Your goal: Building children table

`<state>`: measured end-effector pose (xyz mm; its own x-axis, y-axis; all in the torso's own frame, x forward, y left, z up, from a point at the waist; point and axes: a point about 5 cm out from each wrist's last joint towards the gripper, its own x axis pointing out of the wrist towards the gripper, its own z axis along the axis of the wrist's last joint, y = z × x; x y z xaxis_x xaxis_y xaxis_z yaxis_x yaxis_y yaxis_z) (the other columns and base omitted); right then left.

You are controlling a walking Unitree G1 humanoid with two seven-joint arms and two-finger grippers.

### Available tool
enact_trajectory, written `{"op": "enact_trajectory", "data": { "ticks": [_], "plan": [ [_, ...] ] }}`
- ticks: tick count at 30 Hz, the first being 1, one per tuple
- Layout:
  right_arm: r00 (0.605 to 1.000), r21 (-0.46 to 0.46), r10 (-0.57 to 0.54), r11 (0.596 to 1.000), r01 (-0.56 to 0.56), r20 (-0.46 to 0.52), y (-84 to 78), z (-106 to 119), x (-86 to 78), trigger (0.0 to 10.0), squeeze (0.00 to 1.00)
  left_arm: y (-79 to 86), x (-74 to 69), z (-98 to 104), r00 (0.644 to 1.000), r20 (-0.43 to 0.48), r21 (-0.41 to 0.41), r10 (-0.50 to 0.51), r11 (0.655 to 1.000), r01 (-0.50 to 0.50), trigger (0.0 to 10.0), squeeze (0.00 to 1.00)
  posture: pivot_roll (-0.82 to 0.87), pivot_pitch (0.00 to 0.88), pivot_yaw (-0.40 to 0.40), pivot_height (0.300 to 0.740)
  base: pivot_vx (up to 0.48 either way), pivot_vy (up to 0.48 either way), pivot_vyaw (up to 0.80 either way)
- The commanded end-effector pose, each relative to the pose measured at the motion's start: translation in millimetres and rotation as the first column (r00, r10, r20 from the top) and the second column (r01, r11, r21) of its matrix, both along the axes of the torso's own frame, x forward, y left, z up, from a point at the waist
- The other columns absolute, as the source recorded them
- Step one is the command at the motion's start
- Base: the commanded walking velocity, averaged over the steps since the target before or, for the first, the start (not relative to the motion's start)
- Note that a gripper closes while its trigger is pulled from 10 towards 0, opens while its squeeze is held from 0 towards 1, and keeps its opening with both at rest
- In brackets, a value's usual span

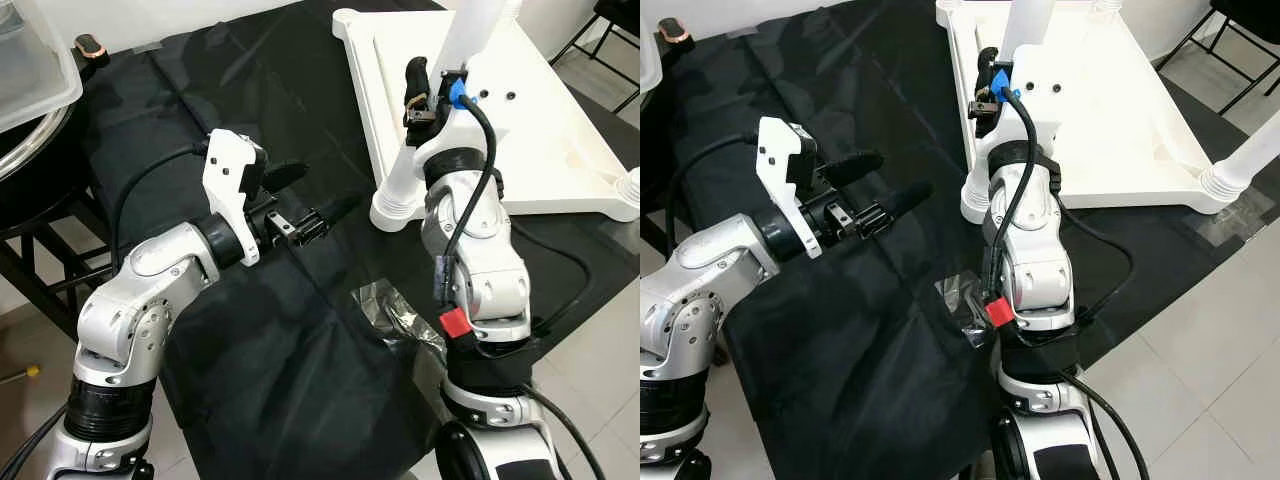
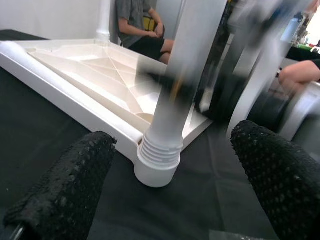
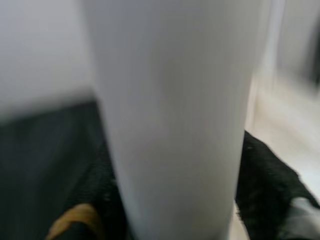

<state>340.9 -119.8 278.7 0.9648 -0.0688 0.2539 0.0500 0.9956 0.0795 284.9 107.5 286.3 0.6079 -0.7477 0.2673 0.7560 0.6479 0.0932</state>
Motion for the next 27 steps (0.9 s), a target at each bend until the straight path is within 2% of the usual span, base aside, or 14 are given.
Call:
{"op": "enact_trajectory", "data": {
  "ticks": [1, 6, 7, 17, 20, 21, 24, 27],
  "plan": [
    [0.998, 0.023, -0.036, 0.999, 0.037, -0.054, -8.0, -10, 1.7, 10.0, 1.00, -2.6, -3.7, -4, 1.000, -0.016, 0.013, -0.020, 1.000, 0.020, 10.0, 0.00, 0.04, 0.330, -0.006, 0.740, 0.000, 0.000, 0.00],
    [0.998, 0.025, -0.041, 0.999, 0.042, -0.055, -8.3, -10, 1.7, 10.0, 1.00, -2.8, -4.0, -4, 1.000, -0.016, 0.013, -0.022, 1.000, 0.022, 10.0, 0.00, 0.04, 0.331, -0.008, 0.740, 0.000, 0.000, 0.00],
    [0.997, 0.031, -0.042, 0.999, 0.043, -0.057, -8.6, -9, 1.9, 10.0, 0.00, -3.3, -4.4, -4, 1.000, -0.015, 0.012, -0.026, 1.000, 0.026, 10.0, 0.00, 0.04, 0.330, -0.006, 0.740, 0.000, 0.000, 0.00],
    [0.998, 0.036, -0.001, 0.999, 0.003, -0.056, -7.1, -7, 3.0, 10.0, 0.00, -4.3, -5.7, -2, 0.999, -0.010, 0.008, -0.038, 0.999, 0.038, 10.0, 0.00, 0.04, 0.329, -0.006, 0.740, 0.000, 0.000, 0.00],
    [0.997, 0.003, 0.051, 0.999, -0.050, -0.055, -5.1, -5, 4.8, 10.0, 0.00, -4.5, -5.8, -3, 0.999, -0.011, 0.009, -0.039, 0.999, 0.039, 10.0, 0.00, 0.04, 0.328, -0.005, 0.740, 0.000, 0.000, 0.00],
    [0.994, -0.044, 0.100, 0.994, -0.102, -0.039, -5.1, -2, 6.2, 10.0, 0.00, -4.7, -5.9, -3, 0.999, -0.011, 0.008, -0.039, 0.999, 0.039, 10.0, 0.00, 0.03, 0.327, -0.006, 0.740, 0.000, 0.000, 0.00],
    [0.990, -0.077, 0.135, 0.988, -0.137, -0.029, -5.2, 1, 7.0, 10.0, 0.00, -4.9, -6.0, -3, 0.999, -0.012, 0.007, -0.039, 0.999, 0.039, 10.0, 0.00, 0.03, 0.327, -0.006, 0.740, 0.000, 0.000, 0.00],
    [0.979, -0.154, 0.203, 0.968, -0.199, 0.009, -14.9, 12, 8.9, 10.0, 0.00, -5.5, -6.2, -3, 0.999, -0.010, 0.005, -0.040, 0.999, 0.040, 10.0, 0.00, 0.03, 0.325, -0.006, 0.740, 0.000, 0.000, 0.00]
  ]
}}
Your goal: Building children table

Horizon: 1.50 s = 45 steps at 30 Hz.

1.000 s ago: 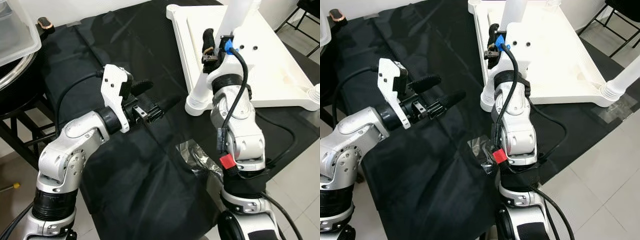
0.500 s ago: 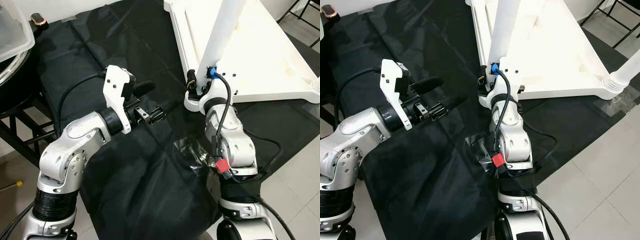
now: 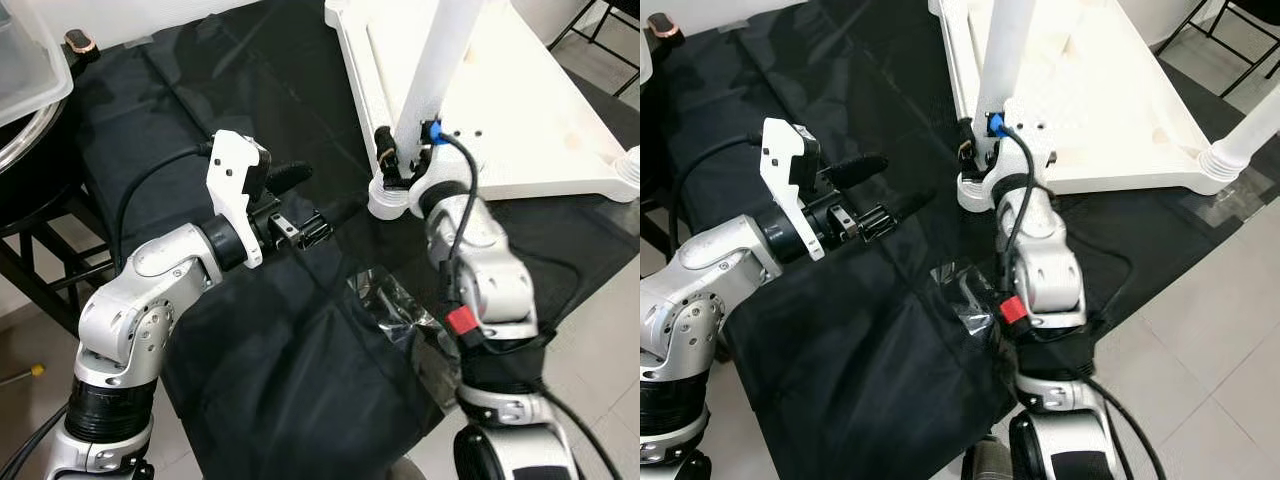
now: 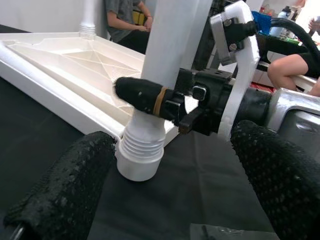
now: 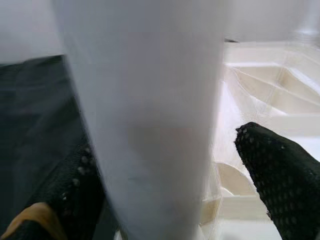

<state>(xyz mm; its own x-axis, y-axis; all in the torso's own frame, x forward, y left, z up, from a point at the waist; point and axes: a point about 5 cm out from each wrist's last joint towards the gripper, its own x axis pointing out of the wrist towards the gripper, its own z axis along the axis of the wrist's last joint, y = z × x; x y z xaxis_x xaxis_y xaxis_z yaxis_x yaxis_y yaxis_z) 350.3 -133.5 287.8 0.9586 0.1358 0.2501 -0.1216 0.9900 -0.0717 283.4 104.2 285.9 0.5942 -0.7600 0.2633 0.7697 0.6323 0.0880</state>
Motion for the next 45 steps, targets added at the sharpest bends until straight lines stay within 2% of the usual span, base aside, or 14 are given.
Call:
{"op": "enact_trajectory", "data": {
  "ticks": [1, 12, 13, 14, 15, 16, 17, 32, 36, 37, 39, 42, 44, 45],
  "plan": [
    [0.996, -0.037, 0.074, 0.997, -0.072, 0.040, -8.0, 9, 0.9, 10.0, 0.00, -2.6, -4.4, -1, 1.000, 0.000, 0.002, -0.020, 1.000, 0.020, 10.0, 0.00, 0.02, 0.321, -0.005, 0.740, 0.000, 0.000, 0.00],
    [0.969, -0.173, 0.247, 0.956, -0.239, 0.028, -36.0, 35, 7.1, 10.0, 0.00, -4.5, -6.1, 3, 1.000, 0.014, 0.001, -0.026, 1.000, 0.026, 10.0, 0.00, 0.02, 0.325, -0.005, 0.740, 0.000, 0.000, 0.00],
    [0.966, -0.184, 0.257, 0.951, -0.248, 0.029, -36.9, 37, 7.1, 7.9, 0.00, -4.2, -6.2, 3, 1.000, 0.015, 0.002, -0.025, 1.000, 0.025, 10.0, 0.00, 0.02, 0.329, -0.005, 0.740, 0.000, 0.000, 0.00],
    [0.966, -0.184, 0.257, 0.951, -0.248, 0.029, -36.9, 37, 7.1, 7.9, 0.00, -4.2, -6.2, 3, 1.000, 0.015, 0.002, -0.025, 1.000, 0.025, 10.0, 0.00, 0.02, 0.329, -0.005, 0.740, 0.000, 0.000, 0.00],
    [0.962, -0.188, 0.270, 0.947, -0.259, 0.032, -38.2, 38, 7.4, 5.1, 0.00, -3.9, -6.3, 3, 1.000, 0.016, 0.003, -0.024, 1.000, 0.024, 10.0, 0.00, 0.02, 0.329, -0.005, 0.740, 0.000, 0.000, 0.00],
    [0.962, -0.188, 0.270, 0.947, -0.259, 0.032, -38.2, 38, 7.4, 5.1, 0.00, -3.9, -6.3, 3, 1.000, 0.016, 0.003, -0.024, 1.000, 0.024, 10.0, 0.00, 0.02, 0.329, -0.005, 0.740, 0.000, 0.000, 0.00],
    [0.959, -0.192, 0.282, 0.943, -0.270, 0.033, -39.7, 40, 7.5, 0.0, 0.00, -3.6, -6.4, 3, 1.000, 0.017, 0.004, -0.022, 1.000, 0.022, 10.0, 0.00, 0.02, 0.328, -0.004, 0.740, 0.000, 0.000, 0.00],
    [0.950, -0.176, 0.312, 0.936, -0.305, 0.010, -45.4, 30, 5.7, 0.0, 0.00, 1.6, -5.2, -2, 0.999, 0.023, 0.054, 0.034, 0.998, -0.035, 10.0, 0.00, 0.03, 0.319, -0.004, 0.740, 0.000, 0.000, 0.00],
    [0.975, -0.159, 0.223, 0.962, -0.220, 0.002, -45.7, 20, 5.6, 0.0, 0.00, 2.2, -5.8, -3, 0.999, 0.024, 0.058, 0.041, 0.997, -0.042, 10.0, 0.00, 0.03, 0.316, -0.022, 0.740, 0.000, 0.000, 0.00],
    [1.000, -0.079, 0.015, 0.997, -0.016, -0.019, -47.3, 1, 4.6, 0.0, 0.00, 1.7, -6.4, -4, 0.999, 0.024, 0.057, 0.040, 0.998, -0.041, 10.0, 0.00, 0.03, 0.317, -0.027, 0.740, 0.000, 0.000, 0.00],
    [0.975, -0.001, -0.180, 0.983, 0.182, -0.134, -27.8, -45, -8.2, 0.0, 0.00, -0.8, -7.3, -5, 0.999, 0.023, 0.058, 0.035, 0.998, -0.036, 10.0, 0.00, 0.03, 0.318, -0.026, 0.740, 0.000, 0.000, 0.00],
    [0.963, 0.027, -0.190, 0.980, 0.199, -0.189, -12.1, -60, -13.8, 0.0, 0.00, -1.9, -7.5, -5, 0.999, 0.022, 0.056, 0.033, 0.998, -0.034, 10.0, 0.00, 0.04, 0.322, -0.021, 0.740, 0.000, 0.000, 0.00],
    [0.963, 0.027, -0.190, 0.980, 0.199, -0.189, -12.1, -60, -13.8, 0.0, 0.00, -1.9, -7.5, -5, 0.999, 0.022, 0.056, 0.033, 0.998, -0.034, 10.0, 0.00, 0.04, 0.322, -0.021, 0.740, 0.000, 0.000, 0.00],
    [0.967, 0.055, -0.167, 0.982, 0.181, -0.193, -1.5, -56, -10.8, 0.0, 0.00, -3.1, -8.5, -4, 0.999, 0.021, 0.053, 0.028, 0.998, -0.029, 10.0, 0.00, 0.05, 0.316, -0.019, 0.740, 0.000, 0.000, 0.00]
  ]
}}
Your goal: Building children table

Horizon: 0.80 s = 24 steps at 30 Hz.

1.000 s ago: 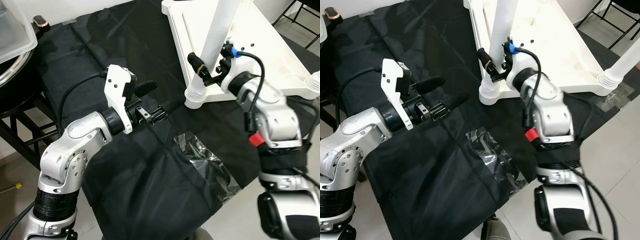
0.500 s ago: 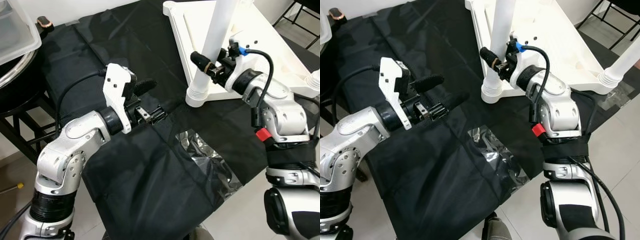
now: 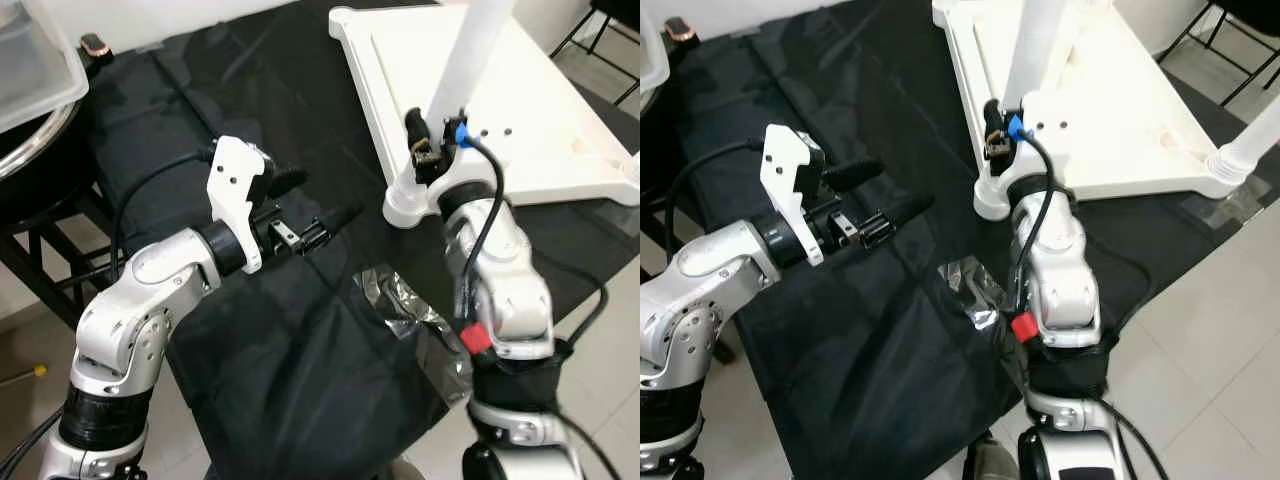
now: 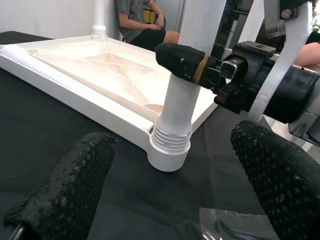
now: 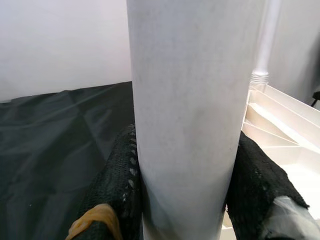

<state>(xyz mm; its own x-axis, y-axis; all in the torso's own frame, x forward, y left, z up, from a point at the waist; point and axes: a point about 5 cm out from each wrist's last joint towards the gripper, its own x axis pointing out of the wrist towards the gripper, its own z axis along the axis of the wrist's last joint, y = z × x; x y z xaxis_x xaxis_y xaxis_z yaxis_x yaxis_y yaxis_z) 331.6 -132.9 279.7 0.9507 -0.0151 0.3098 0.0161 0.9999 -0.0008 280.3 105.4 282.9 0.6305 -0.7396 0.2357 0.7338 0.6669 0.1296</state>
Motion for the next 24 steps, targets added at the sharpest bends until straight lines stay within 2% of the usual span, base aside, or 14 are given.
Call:
{"op": "enact_trajectory", "data": {
  "ticks": [1, 8, 9, 11, 12, 13, 19, 24],
  "plan": [
    [0.970, 0.034, -0.010, 0.999, 0.018, -0.243, 5.1, -44, 10.7, 0.0, 0.00, -5.9, -6.6, -1, 1.000, 0.006, 0.004, -0.030, 1.000, 0.030, 10.0, 0.00, 0.04, 0.314, -0.020, 0.740, 0.000, 0.000, 0.00],
    [0.973, 0.053, 0.008, 0.999, 0.005, -0.230, 9.9, -38, 13.7, 0.0, 0.00, -7.8, -7.6, -1, 0.999, 0.006, 0.003, -0.038, 0.999, 0.038, 10.0, 0.00, 0.04, 0.316, -0.022, 0.740, 0.000, 0.000, 0.00],
    [0.973, 0.038, 0.017, 0.999, -0.009, -0.231, 9.6, -37, 13.5, 10.0, 0.00, -7.9, -7.3, -1, 0.999, 0.007, 0.003, -0.037, 0.999, 0.037, 10.0, 0.00, 0.03, 0.315, -0.019, 0.740, 0.000, 0.000, 0.00],
    [0.976, 0.017, 0.030, 1.000, -0.027, -0.216, 11.1, -35, 11.4, 10.0, 0.00, -8.2, -7.2, -1, 0.999, 0.008, 0.001, -0.039, 0.999, 0.039, 10.0, 0.00, 0.03, 0.315, -0.018, 0.740, 0.000, 0.000, 0.00],
    [0.978, 0.006, 0.043, 0.999, -0.043, -0.206, 12.2, -34, 9.5, 10.0, 0.24, -8.4, -7.0, -1, 0.999, 0.008, 0.000, -0.040, 0.999, 0.040, 10.0, 0.00, 0.03, 0.315, -0.016, 0.740, 0.000, 0.000, 0.00],
    [0.982, -0.009, 0.064, 0.998, -0.067, -0.179, 12.5, -28, 6.9, 10.0, 1.00, -8.8, -7.1, -1, 0.999, 0.008, -0.001, -0.043, 0.999, 0.043, 10.0, 0.00, 0.03, 0.314, -0.015, 0.740, 0.000, 0.000, 0.00],
    [0.986, -0.046, 0.110, 0.992, -0.117, -0.123, 6.1, -16, 8.3, 10.0, 1.00, -9.5, -7.5, -1, 0.999, 0.008, 0.000, -0.047, 0.999, 0.047, 10.0, 0.00, 0.02, 0.313, -0.015, 0.740, 0.000, 0.000, 0.00],
    [0.979, -0.062, 0.192, 0.979, -0.196, -0.071, 4.1, -1, 8.3, 10.0, 1.00, -9.8, -8.0, -1, 0.999, 0.008, -0.003, -0.046, 0.999, 0.046, 10.0, 0.00, 0.02, 0.314, -0.015, 0.740, 0.000, 0.000, 0.00]
  ]
}}
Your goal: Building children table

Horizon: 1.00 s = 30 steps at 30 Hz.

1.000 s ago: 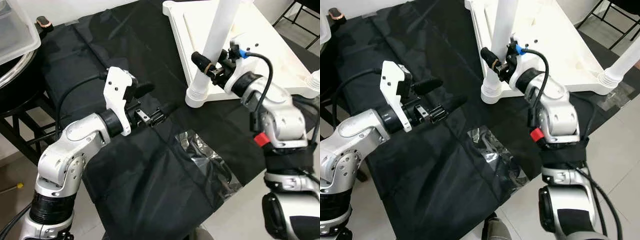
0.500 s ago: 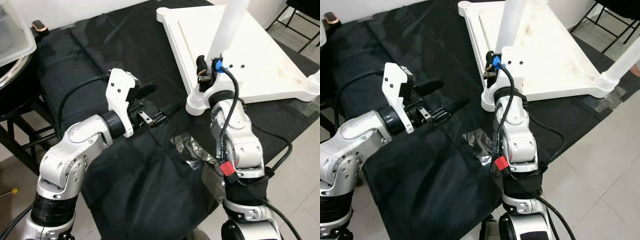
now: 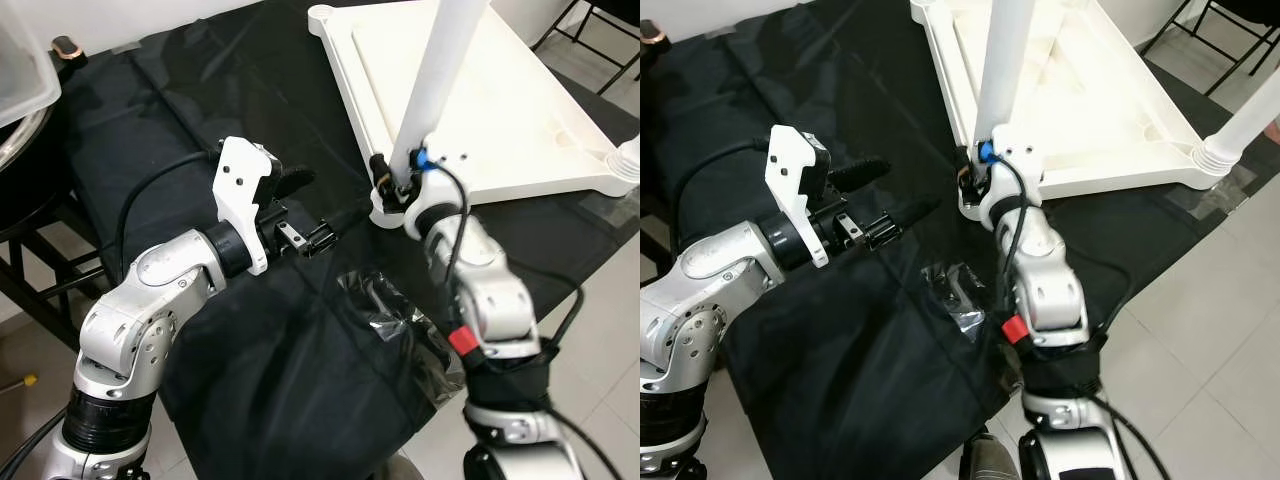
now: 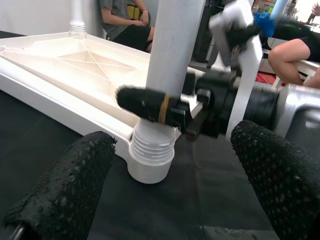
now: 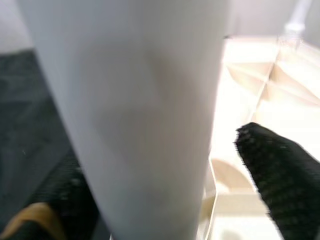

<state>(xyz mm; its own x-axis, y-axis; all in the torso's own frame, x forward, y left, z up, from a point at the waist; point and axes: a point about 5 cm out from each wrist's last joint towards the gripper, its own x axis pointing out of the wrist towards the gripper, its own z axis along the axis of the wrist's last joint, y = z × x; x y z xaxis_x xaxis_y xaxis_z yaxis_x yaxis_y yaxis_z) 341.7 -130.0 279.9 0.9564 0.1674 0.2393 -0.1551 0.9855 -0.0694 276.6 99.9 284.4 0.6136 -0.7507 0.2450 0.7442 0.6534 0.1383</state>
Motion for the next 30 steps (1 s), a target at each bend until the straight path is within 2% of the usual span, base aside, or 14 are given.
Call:
{"op": "enact_trajectory", "data": {
  "ticks": [1, 2, 3, 4, 6, 7, 12, 13, 14, 21, 30],
  "plan": [
    [0.997, -0.015, 0.080, 0.997, -0.080, 0.017, 1.0, 3, -1.9, 10.0, 1.00, -4.5, -4.6, -3, 1.000, -0.006, -0.002, -0.029, 1.000, 0.029, 10.0, 0.00, 0.02, 0.316, -0.012, 0.740, 0.000, 0.000, 0.00],
    [0.997, -0.015, 0.080, 0.997, -0.080, 0.017, 1.0, 3, -1.9, 10.0, 1.00, -4.5, -4.6, -3, 1.000, -0.006, -0.002, -0.029, 1.000, 0.029, 10.0, 0.00, 0.02, 0.316, -0.012, 0.740, 0.000, 0.000, 0.00],
    [0.975, -0.039, 0.223, 0.974, -0.222, 0.013, 2.9, 8, -2.0, 10.0, 1.00, -4.7, -5.0, -3, 0.999, -0.007, -0.003, -0.031, 1.000, 0.031, 10.0, 0.00, 0.02, 0.316, -0.012, 0.740, 0.000, 0.000, 0.00],
    [0.964, -0.064, 0.267, 0.962, -0.267, 0.002, 0.9, 9, -0.7, 10.0, 1.00, -4.8, -5.2, -3, 0.999, -0.007, -0.002, -0.032, 0.999, 0.032, 10.0, 0.00, 0.03, 0.315, -0.012, 0.740, 0.000, 0.000, 0.00],
    [0.956, -0.089, 0.292, 0.952, -0.292, -0.012, -2.4, 10, 1.1, 10.0, 1.00, -4.8, -5.4, -3, 0.999, -0.006, 0.000, -0.032, 0.999, 0.032, 10.0, 0.00, 0.03, 0.315, -0.012, 0.740, 0.000, 0.000, 0.00],
    [0.948, -0.104, 0.319, 0.942, -0.318, -0.015, -6.4, 13, 3.0, 10.0, 0.00, -4.8, -5.6, -3, 0.999, -0.005, 0.000, -0.033, 0.999, 0.033, 10.0, 0.00, 0.03, 0.316, -0.013, 0.740, 0.000, 0.000, 0.00],
    [0.931, -0.127, 0.366, 0.923, -0.363, -0.001, -15.9, 24, 7.9, 10.0, 0.00, -4.7, -6.0, -3, 0.999, -0.007, 0.005, -0.032, 0.999, 0.033, 10.0, 0.00, 0.03, 0.316, -0.012, 0.740, 0.000, 0.000, 0.00],
    [0.927, -0.138, 0.375, 0.919, -0.370, 0.010, -18.7, 29, 10.0, 7.9, 0.00, -4.6, -6.0, -4, 0.999, -0.007, 0.009, -0.031, 0.999, 0.031, 10.0, 0.00, 0.03, 0.316, -0.012, 0.740, 0.000, 0.000, 0.00],
    [0.916, -0.141, 0.400, 0.908, -0.394, 0.018, -20.9, 33, 11.1, 0.0, 0.00, -4.6, -6.2, -4, 1.000, -0.007, 0.013, -0.028, 1.000, 0.028, 10.0, 0.00, 0.04, 0.321, -0.010, 0.740, 0.000, 0.000, 0.00],
    [0.873, -0.172, 0.488, 0.861, -0.478, 0.018, -27.9, 42, 13.9, 0.0, 0.00, -4.2, -6.8, -4, 1.000, -0.008, 0.023, -0.015, 1.000, 0.016, 10.0, 0.00, 0.05, 0.326, -0.009, 0.740, 0.000, 0.000, 0.00],
    [0.871, -0.157, 0.491, 0.859, -0.487, -0.012, -32.1, 35, 11.3, 0.0, 0.00, -3.7, -6.9, -4, 1.000, -0.009, 0.016, -0.012, 1.000, 0.012, 10.0, 0.00, 0.04, 0.326, -0.013, 0.740, 0.000, 0.000, 0.00]
  ]
}}
